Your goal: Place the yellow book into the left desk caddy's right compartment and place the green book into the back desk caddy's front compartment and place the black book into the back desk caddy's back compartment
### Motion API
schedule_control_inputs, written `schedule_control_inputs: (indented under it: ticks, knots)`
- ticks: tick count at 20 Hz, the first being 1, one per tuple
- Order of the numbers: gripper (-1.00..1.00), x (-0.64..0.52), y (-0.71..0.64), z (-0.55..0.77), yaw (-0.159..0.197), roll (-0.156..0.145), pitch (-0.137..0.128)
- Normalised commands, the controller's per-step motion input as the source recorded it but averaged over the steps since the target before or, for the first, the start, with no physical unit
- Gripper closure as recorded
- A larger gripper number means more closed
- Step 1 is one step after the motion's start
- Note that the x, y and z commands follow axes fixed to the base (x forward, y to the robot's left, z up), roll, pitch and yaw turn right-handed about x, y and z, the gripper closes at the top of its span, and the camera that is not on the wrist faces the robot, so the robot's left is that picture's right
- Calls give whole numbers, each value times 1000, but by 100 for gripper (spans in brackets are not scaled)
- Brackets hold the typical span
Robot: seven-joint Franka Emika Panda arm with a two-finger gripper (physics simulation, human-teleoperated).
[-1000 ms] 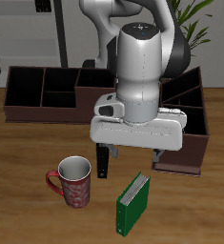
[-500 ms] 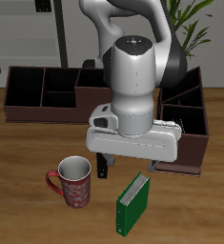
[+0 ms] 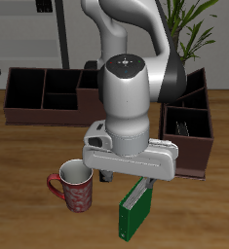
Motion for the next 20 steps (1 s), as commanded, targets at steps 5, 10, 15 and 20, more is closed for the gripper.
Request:
schedule_control_inputs:
  ticks: [5,10,15,20]
  knots:
    - [-100,32,75,-288,-35,8,10]
    - [-100,-2,-53,-205,-42,-11,13]
    - [-100,-15,-25,-162,-28,-16,-26]
    - [-100,-12,71,-303,-5,-8,-14]
